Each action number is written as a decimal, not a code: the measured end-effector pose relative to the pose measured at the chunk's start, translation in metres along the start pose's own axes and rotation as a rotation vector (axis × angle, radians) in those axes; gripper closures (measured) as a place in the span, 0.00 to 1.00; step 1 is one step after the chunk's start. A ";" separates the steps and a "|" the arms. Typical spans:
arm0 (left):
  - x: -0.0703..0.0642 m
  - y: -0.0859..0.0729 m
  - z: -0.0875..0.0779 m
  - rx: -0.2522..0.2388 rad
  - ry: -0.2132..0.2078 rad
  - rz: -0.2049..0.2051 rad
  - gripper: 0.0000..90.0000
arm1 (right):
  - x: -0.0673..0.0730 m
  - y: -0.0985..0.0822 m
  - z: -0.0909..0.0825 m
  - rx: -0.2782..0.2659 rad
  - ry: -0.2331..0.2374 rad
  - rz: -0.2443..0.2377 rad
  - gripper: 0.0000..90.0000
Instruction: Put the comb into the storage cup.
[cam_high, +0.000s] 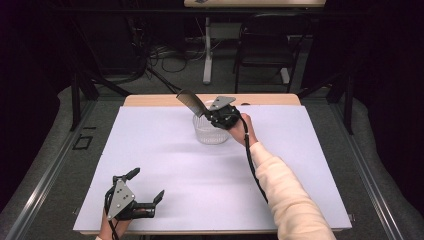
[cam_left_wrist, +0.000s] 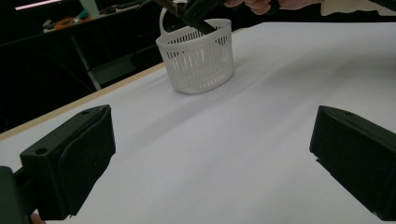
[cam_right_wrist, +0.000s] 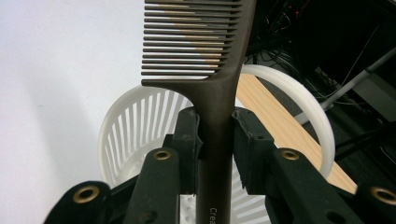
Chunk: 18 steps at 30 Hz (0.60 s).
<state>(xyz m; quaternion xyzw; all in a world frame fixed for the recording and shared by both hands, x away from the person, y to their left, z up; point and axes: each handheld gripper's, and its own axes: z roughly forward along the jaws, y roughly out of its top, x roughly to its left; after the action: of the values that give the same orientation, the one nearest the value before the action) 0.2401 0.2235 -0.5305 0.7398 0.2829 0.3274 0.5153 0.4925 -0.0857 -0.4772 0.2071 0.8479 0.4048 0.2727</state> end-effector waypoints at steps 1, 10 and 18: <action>0.000 0.000 0.000 -0.001 0.000 0.001 0.00 | 0.000 0.000 0.000 0.004 0.003 -0.002 0.80; 0.000 0.000 0.000 -0.001 0.001 0.001 0.00 | 0.001 -0.004 0.002 0.012 0.009 -0.002 0.80; 0.000 0.000 0.000 -0.001 0.001 0.001 0.00 | 0.002 -0.006 0.003 0.022 0.014 -0.001 0.80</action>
<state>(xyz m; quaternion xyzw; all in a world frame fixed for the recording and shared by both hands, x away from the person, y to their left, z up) 0.2400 0.2237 -0.5304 0.7396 0.2828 0.3281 0.5152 0.4922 -0.0865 -0.4841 0.2065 0.8543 0.3969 0.2646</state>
